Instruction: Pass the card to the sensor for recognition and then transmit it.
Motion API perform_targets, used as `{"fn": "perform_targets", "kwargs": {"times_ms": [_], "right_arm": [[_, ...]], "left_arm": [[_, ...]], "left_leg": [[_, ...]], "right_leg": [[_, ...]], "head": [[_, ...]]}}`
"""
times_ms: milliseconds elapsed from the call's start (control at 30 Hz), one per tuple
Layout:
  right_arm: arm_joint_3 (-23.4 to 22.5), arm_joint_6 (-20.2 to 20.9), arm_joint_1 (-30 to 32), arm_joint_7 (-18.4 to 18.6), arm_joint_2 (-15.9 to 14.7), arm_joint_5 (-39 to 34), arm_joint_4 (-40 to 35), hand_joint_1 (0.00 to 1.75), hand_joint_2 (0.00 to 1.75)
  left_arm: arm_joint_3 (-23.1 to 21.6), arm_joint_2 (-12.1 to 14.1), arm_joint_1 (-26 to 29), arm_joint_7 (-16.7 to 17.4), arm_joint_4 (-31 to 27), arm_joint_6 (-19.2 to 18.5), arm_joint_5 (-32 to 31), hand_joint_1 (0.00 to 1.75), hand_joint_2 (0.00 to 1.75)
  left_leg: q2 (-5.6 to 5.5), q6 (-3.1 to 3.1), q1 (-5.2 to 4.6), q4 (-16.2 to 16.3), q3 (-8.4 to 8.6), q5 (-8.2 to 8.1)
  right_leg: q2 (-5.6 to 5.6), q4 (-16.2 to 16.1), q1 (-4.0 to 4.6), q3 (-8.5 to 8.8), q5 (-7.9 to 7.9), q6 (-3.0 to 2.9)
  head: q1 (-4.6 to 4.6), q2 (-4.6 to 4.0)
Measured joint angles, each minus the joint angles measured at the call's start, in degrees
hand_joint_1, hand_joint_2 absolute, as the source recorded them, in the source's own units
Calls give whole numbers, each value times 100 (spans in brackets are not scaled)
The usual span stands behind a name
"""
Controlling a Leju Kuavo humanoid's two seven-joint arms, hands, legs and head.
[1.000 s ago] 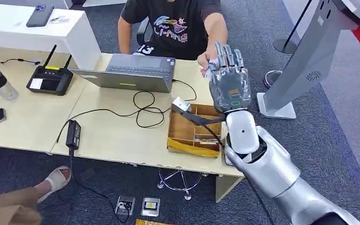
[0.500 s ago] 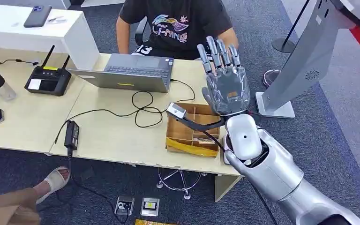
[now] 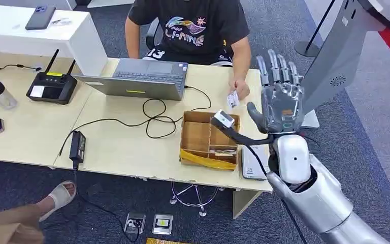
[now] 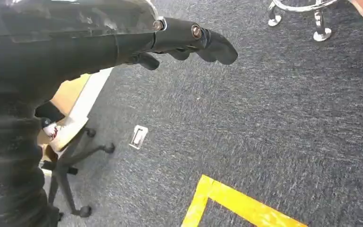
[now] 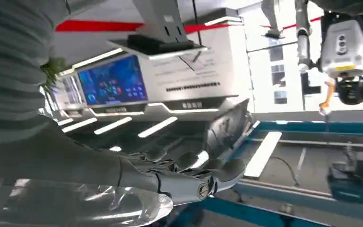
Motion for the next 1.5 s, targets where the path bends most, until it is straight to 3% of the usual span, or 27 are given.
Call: {"fn": "perform_targets", "kwargs": {"times_ms": [500,667,767,1000,1133,1333,1500], "right_arm": [[-1393,-1389,2111,306,-1080,-1826,-1808,0,175],[-1731,-2164,2828,258,-1285,-3108,-2326,0,175],[-1909,-2258,3167,-92,-1301,-3925,-2536,0,175],[-2481,-2278,3864,-1553,-986,-6341,-2615,0,175],[-2613,-2283,4016,-2000,-791,-7326,-2544,0,175],[-2621,-2283,4085,-2479,-544,-7596,-2409,0,175],[-2567,-2283,4085,-2651,-330,-6720,-2335,0,175]], "left_arm": [[-9,4,7,-20,-81,0,164,0,175],[-9,-4,11,-94,-124,0,260,0,175],[-9,-7,6,-96,-142,0,306,0,175],[-9,-15,4,-22,-142,0,382,0,175],[-4,-53,-1,236,-221,0,477,0,175],[0,-129,-4,306,-345,0,512,0,175],[11,-232,-14,321,-444,0,684,0,175]], "left_leg": [[3,-1,0,-1,0,-7],[2,-1,0,-2,-2,-7],[5,-1,1,-2,-1,-8],[0,-1,1,-4,-3,-8],[2,-1,1,-4,-2,-8],[2,-1,1,-4,-3,-7],[2,-1,1,-4,-5,-7]], "right_leg": [[0,-3,0,0,-1,1],[-1,-3,0,0,-1,1],[-1,-3,1,0,-1,0],[-4,-2,1,2,-2,0],[-1,-2,1,1,-2,0],[-1,-2,1,1,-2,0],[-3,-1,1,2,-2,0]], "head": [[-2,0],[-2,0],[-2,0],[-2,0],[-2,0],[0,0],[-2,0]]}}
